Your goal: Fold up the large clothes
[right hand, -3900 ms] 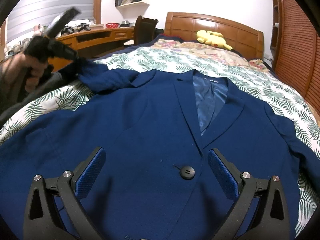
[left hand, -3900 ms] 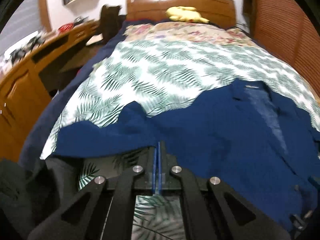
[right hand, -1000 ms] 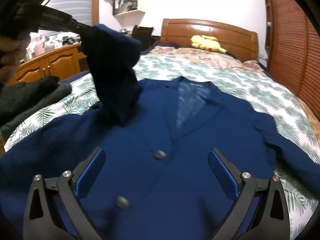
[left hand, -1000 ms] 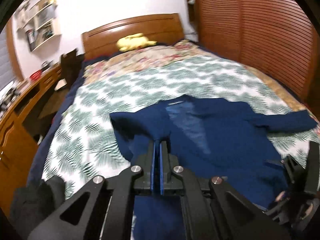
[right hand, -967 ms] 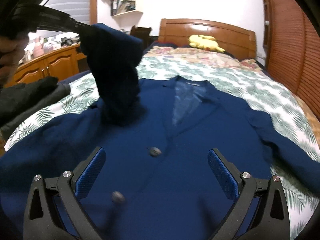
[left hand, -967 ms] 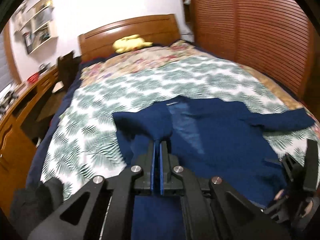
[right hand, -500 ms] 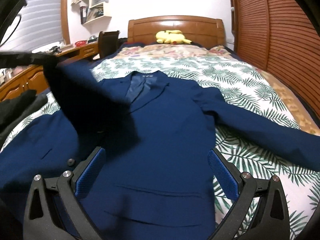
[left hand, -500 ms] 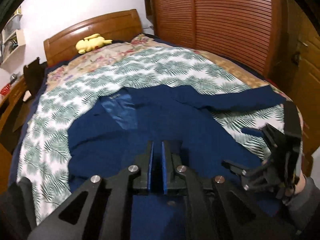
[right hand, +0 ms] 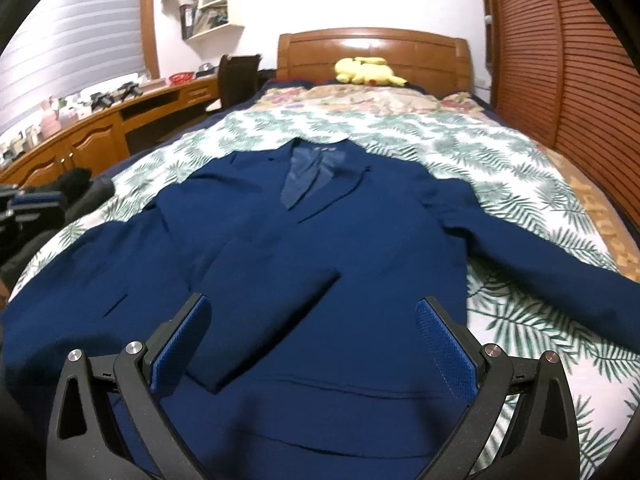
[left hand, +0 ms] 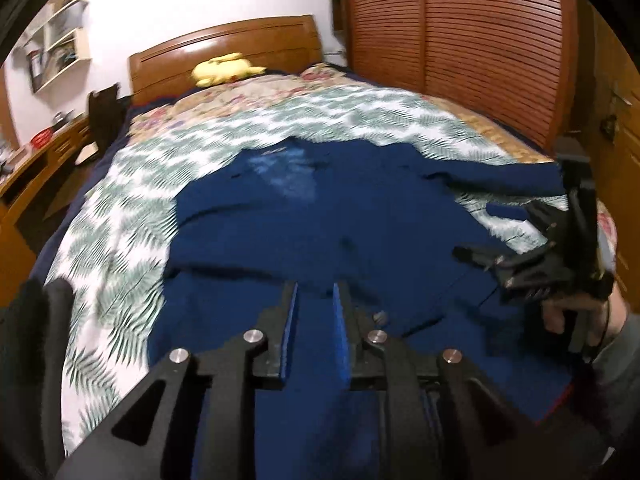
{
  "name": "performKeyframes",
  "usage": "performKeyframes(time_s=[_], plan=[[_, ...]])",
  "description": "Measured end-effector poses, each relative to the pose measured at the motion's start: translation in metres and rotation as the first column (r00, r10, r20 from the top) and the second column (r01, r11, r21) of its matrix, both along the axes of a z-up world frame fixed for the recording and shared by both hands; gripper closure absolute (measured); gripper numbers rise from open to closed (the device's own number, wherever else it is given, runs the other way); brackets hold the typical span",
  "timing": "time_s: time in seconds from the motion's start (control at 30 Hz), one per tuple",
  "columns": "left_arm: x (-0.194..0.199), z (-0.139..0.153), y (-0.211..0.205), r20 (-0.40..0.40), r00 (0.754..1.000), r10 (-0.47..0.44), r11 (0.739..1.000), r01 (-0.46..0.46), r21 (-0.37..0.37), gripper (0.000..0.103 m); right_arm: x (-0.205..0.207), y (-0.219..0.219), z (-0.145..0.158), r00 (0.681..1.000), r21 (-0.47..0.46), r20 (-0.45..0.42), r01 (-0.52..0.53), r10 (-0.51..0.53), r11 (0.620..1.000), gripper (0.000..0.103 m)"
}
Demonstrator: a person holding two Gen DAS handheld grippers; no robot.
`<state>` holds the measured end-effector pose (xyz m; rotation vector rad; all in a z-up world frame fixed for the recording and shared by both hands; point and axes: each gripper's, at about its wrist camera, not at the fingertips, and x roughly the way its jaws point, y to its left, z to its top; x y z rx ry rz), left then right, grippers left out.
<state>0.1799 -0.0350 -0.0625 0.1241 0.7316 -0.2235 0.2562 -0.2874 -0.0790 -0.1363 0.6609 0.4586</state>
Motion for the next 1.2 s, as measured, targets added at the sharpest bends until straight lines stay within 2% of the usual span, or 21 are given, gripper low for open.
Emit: performKeyframes(time_s=[0.2,0.33,0.43,0.53,0.67,0.77,0.97,1.07,1.2], plan=[[-0.019,-0.030,0.041,-0.025,0.994,0.107,0.994,-0.108,-0.022,0.088,-0.004,0.036,-0.011,0.992,-0.011,-0.054,-0.114,0.114,0.993,0.000],[-0.029,-0.049,0.061,-0.059,0.987,0.152,0.987,-0.154,-0.042,0.088,-0.009,0.067,-0.025,0.978,-0.068,-0.084,-0.198,0.192,0.978,0.003],[-0.034,-0.055,0.071,-0.068,0.983,0.171,0.984,-0.174,-0.045,0.088,-0.010,0.083,-0.041,0.970,-0.141,-0.109,-0.232,0.218,0.962,0.010],[-0.037,-0.056,0.075,-0.068,0.982,0.178,0.982,-0.182,-0.046,0.088,-0.009,0.086,-0.053,0.967,-0.171,-0.133,-0.239,0.218,0.956,0.026],[-0.039,-0.057,0.073,-0.064,0.982,0.175,0.982,-0.179,-0.054,0.088,-0.009,0.080,-0.052,0.967,-0.151,-0.136,-0.234,0.214,0.961,0.071],[-0.037,-0.053,0.068,-0.054,0.987,0.154,0.986,-0.157,-0.052,0.088,-0.009,0.071,-0.047,0.975,-0.148,-0.110,-0.209,0.193,0.967,0.086],[-0.029,-0.042,0.053,-0.026,0.993,0.112,0.991,-0.113,-0.067,0.088,-0.024,0.027,-0.012,0.998,-0.082,0.024,-0.057,0.059,0.995,0.090],[-0.024,-0.039,0.043,-0.006,0.997,0.082,0.994,-0.082,-0.066,0.088,-0.034,0.004,0.001,0.999,-0.001,0.030,-0.017,0.017,1.000,0.090],[-0.012,-0.034,0.031,0.015,0.999,0.050,0.996,-0.049,-0.076,0.088,-0.045,-0.012,-0.005,0.999,0.053,0.004,0.035,-0.035,0.998,0.090]])
